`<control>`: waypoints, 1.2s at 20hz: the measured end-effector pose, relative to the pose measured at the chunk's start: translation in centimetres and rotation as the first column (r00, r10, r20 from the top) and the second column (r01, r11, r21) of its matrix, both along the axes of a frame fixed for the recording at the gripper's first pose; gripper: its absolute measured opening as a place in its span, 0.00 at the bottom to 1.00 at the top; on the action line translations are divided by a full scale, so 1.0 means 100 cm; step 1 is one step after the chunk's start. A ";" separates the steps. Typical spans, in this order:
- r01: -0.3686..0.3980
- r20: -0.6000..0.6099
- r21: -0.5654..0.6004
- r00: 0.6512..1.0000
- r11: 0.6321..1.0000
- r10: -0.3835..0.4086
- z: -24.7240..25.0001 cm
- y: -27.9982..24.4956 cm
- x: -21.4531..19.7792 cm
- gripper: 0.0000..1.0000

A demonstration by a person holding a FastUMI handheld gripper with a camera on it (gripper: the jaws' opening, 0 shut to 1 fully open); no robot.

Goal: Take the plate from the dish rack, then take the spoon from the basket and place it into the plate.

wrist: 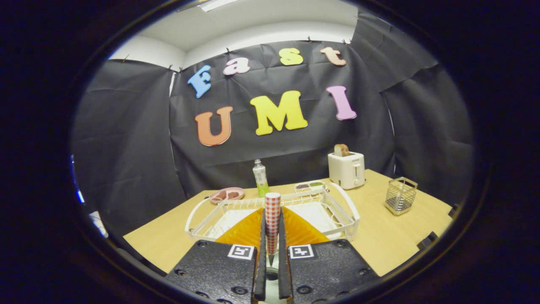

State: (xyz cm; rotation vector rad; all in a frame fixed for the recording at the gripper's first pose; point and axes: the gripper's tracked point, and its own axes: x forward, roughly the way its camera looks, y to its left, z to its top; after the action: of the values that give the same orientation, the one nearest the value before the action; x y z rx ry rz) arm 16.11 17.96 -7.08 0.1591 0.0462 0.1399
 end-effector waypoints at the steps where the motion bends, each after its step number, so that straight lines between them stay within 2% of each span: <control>1: 0.010 0.000 0.003 1.000 1.000 -0.010 -0.010 0.001 -0.001 0.17; 6: 0.052 -0.005 -0.041 0.999 0.998 -0.052 -0.041 -0.005 0.002 0.17; 19: 0.107 -0.073 -0.032 0.991 0.994 -0.109 -0.053 -0.041 0.000 0.22; 21: 0.115 -0.067 -0.027 0.991 0.993 -0.117 -0.046 -0.048 -0.006 0.27; 24: 0.119 -0.052 -0.045 0.991 0.992 -0.121 -0.036 -0.058 -0.013 0.51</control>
State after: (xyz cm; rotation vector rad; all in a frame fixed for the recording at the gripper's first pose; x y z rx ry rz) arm 14.79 12.17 -10.71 0.1232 0.0941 0.0141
